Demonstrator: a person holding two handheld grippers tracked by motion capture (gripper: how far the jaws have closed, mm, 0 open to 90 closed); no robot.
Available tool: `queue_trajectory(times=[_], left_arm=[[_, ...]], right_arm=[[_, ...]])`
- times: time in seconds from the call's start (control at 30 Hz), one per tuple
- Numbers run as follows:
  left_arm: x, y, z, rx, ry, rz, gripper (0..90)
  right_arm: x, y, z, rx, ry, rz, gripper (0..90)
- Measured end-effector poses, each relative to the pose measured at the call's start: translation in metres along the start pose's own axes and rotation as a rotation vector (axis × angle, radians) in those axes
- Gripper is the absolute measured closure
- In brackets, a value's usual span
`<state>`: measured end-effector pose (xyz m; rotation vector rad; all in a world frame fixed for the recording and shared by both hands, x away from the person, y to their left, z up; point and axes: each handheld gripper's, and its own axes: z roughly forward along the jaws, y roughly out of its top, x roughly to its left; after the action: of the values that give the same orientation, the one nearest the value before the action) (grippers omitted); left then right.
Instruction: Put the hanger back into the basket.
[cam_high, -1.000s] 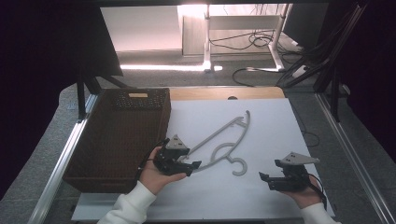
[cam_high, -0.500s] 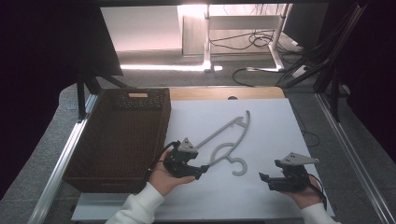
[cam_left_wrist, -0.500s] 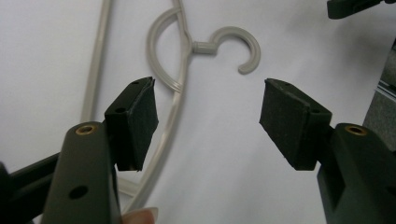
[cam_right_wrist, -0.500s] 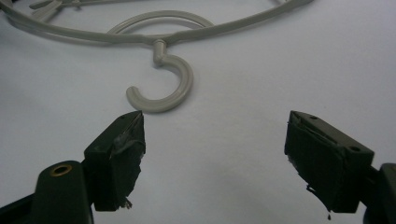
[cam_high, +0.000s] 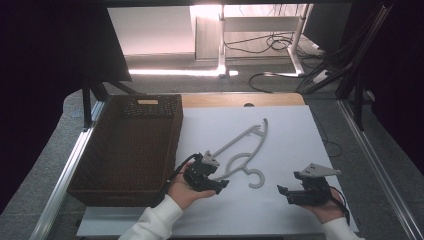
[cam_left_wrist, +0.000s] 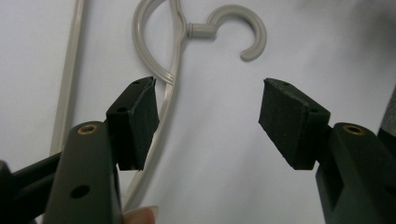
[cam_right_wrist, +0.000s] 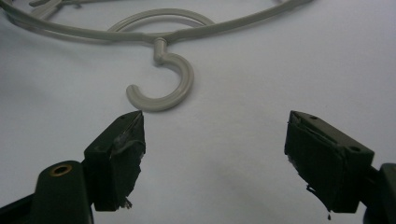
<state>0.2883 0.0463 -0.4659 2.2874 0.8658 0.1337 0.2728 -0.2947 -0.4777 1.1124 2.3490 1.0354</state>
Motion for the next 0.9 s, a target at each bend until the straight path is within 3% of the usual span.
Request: queue_trajectory(times=[0.23,0.57,0.9], left_arm=[[0.004,0.002,0.020,0.042,0.015,-0.002,40.5],[0.009,0.001,0.035,0.087,0.042,0.014,43.5],[0.014,0.001,0.047,0.113,0.042,-0.001,48.3]], right_arm=[[0.000,0.000,0.000,0.002,0.002,-0.004,20.9],[0.000,-0.001,0.001,0.003,0.002,-0.004,20.9],[0.001,-0.001,0.001,0.006,0.005,-0.003,20.9]])
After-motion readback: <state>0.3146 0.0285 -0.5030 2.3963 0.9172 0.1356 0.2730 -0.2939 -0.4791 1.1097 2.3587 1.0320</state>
